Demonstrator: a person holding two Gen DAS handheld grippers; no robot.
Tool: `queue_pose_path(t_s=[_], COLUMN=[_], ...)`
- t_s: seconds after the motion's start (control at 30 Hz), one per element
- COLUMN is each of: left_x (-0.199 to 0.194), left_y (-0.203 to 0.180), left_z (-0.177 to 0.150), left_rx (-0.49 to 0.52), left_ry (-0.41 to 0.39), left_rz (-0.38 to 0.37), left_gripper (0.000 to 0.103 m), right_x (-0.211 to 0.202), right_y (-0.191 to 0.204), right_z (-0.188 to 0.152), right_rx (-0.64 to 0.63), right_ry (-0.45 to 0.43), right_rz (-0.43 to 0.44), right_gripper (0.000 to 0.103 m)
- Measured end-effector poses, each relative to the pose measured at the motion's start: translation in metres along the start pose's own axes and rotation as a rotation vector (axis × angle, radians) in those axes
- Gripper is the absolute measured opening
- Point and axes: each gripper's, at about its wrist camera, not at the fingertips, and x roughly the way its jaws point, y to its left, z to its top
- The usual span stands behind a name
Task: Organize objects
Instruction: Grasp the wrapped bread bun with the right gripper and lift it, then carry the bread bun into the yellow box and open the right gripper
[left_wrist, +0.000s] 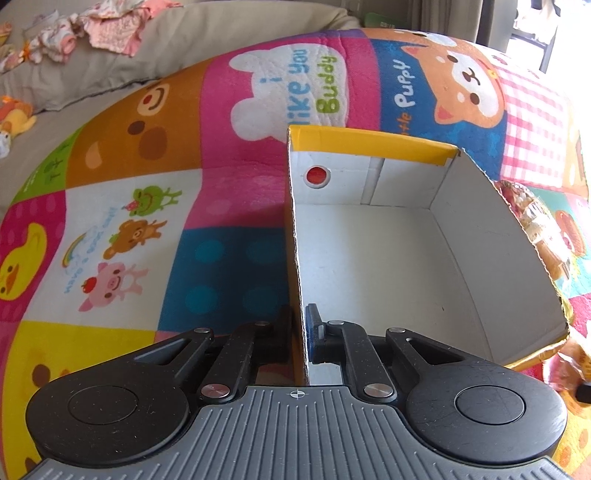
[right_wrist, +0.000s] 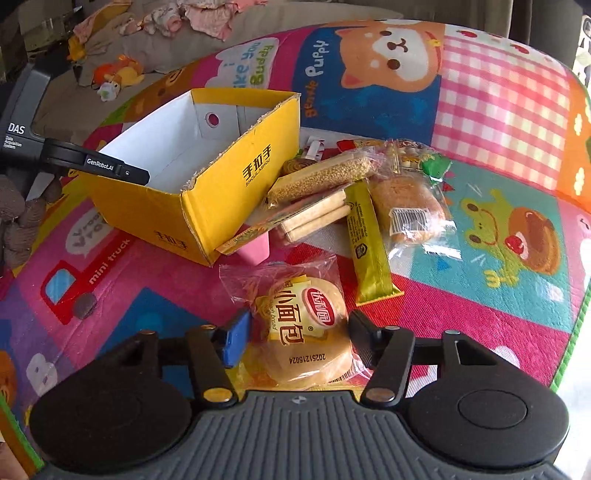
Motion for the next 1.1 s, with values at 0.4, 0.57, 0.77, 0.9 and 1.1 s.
queue_pose_path(t_s=[0.4,0.57,0.77,0.9,1.1], left_x=[0.003,0.004,0.005,0.005,0.005], left_y=[0.004,0.006,0.008,0.01,0.01], left_z=[-0.001,-0.002,-0.003,-0.004,-0.003], left_rx=[-0.065,-0.088,-0.114,-0.116,-0.112], left_ry=[0.01,0.012,0.012,0.018,0.017], left_rz=[-0.012,-0.022,-0.025,-0.041,-0.043], left_gripper=[0.009,0.009,0.01,0.011,0.011], right_x=[-0.09,-0.101,-0.06,-0.045,-0.033], right_y=[0.011,0.033,0.056,0.064,0.02], right_z=[0.053,0.119,0.192,0.187,0.151], right_rx=[0.061,0.094,0.244,0.217,0.253], right_ry=[-0.165,-0.305,-0.348,-0.329,-0.293], right_rz=[0.065,0.132,0.286,0.217,0.058], right_gripper=[0.056,0.056,0.063,0.071,0.076])
